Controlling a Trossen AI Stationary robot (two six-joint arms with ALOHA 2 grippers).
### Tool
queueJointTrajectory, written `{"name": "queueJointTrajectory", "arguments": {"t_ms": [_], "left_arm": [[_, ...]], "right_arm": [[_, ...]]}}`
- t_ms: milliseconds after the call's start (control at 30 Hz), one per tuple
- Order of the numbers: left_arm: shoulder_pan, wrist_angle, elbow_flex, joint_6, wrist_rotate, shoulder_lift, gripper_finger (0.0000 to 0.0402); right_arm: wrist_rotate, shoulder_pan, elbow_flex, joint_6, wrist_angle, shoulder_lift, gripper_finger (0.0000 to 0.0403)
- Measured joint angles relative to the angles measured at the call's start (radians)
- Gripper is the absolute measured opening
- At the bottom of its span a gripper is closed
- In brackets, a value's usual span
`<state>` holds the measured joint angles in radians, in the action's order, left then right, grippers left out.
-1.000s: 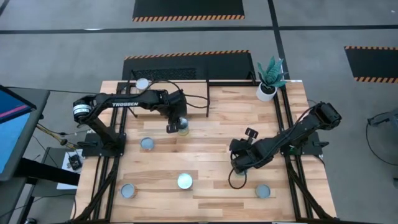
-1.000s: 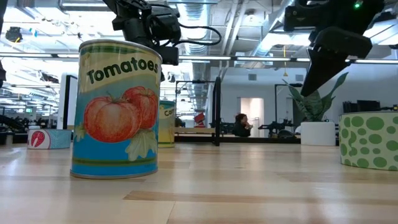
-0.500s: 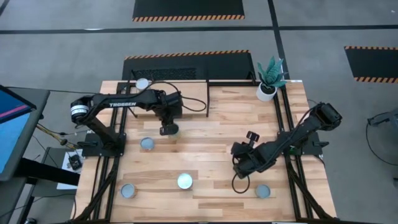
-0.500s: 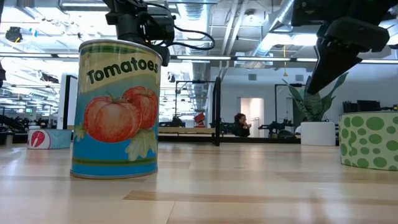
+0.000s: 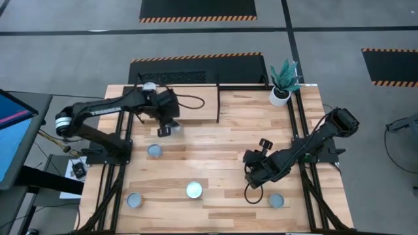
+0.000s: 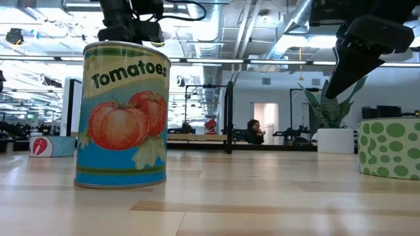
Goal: Pick and place cans onto a shelf
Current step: Put the carrots can on the shelf
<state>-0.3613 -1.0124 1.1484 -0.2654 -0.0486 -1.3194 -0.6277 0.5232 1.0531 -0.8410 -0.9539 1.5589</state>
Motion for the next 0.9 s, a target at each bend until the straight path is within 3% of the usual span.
{"name": "queueJointTrajectory", "arguments": {"t_ms": [167,567,900], "left_arm": [[-0.070,0.005,0.001,-0.050,-0.082,0.041,0.0000],[-0.323,-0.002,0.002,-0.157,-0.062,0.040,0.0000],[-0.420,-0.041,-0.001,-0.166,-0.039,0.024,0.0000]], "right_arm": [[0.000,0.000,0.000,0.000,0.001,0.000,0.0049],[0.000,0.000,0.000,0.001,0.002,0.000,0.0049],[-0.001,0.000,0.000,0.002,0.002,0.000,0.0049]]}}
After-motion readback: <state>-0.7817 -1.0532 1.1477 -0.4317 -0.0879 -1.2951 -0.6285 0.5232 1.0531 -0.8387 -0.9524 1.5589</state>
